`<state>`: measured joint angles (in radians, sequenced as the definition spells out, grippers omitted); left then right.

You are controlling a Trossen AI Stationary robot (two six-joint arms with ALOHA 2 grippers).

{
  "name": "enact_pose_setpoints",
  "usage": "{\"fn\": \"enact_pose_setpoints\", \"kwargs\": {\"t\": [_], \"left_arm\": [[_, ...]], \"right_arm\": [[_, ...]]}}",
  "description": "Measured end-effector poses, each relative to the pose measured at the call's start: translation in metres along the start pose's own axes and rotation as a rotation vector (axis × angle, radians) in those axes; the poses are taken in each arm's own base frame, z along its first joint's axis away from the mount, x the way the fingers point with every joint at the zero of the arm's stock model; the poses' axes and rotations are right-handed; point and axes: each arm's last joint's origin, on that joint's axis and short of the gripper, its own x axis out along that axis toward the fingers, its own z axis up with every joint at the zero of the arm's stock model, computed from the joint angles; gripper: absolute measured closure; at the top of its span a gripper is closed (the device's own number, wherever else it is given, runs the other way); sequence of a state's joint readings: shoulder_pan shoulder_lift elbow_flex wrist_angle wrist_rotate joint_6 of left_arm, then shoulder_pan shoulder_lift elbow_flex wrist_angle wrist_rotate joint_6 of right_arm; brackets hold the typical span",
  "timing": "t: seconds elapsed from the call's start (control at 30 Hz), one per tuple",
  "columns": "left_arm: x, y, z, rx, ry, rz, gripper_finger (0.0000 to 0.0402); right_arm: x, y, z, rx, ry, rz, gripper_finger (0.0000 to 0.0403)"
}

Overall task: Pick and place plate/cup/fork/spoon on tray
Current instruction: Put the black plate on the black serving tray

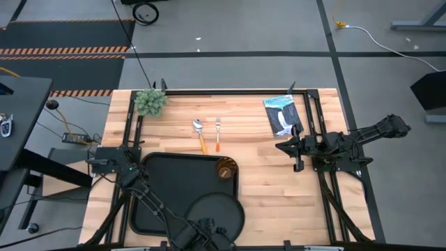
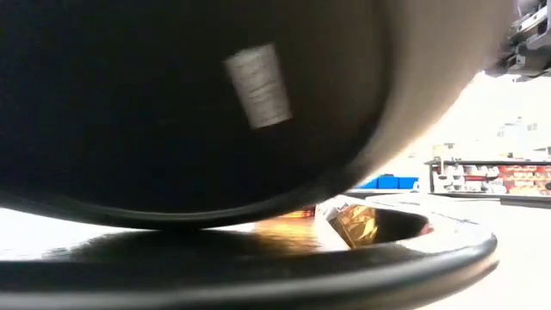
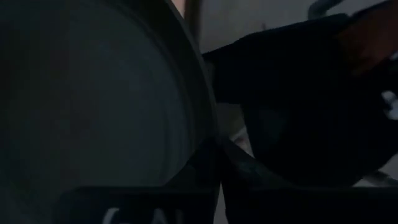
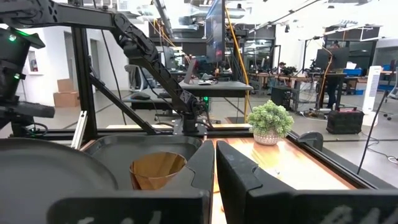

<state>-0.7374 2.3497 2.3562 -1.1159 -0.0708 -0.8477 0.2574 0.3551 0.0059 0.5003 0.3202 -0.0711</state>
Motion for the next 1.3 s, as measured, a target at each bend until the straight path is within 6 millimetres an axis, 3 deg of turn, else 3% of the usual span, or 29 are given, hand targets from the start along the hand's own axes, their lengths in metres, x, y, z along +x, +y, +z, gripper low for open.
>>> {"fn": "enact_pose_setpoints", "kwargs": {"t": [0.37,0.8,1.13,1.3], "left_arm": [[0.001,0.010,-0.008,-0.173,0.029,0.138,0.0387],[0.019,0.016,-0.009,-0.143,0.029,0.216,0.0382],[0.020,0.016,-0.008,-0.113,0.014,0.226,0.0294],[0.020,0.020,-0.004,-0.064,-0.041,0.274,0.0280]], "right_arm": [[0.000,0.000,0.000,0.000,0.000,0.000,0.0380],[0.000,0.000,0.000,0.000,-0.001,0.000,0.0380],[0.000,0.000,0.000,0.000,-0.001,0.000,0.0380],[0.000,0.000,0.000,0.000,0.000,-0.001,0.0380]]}}
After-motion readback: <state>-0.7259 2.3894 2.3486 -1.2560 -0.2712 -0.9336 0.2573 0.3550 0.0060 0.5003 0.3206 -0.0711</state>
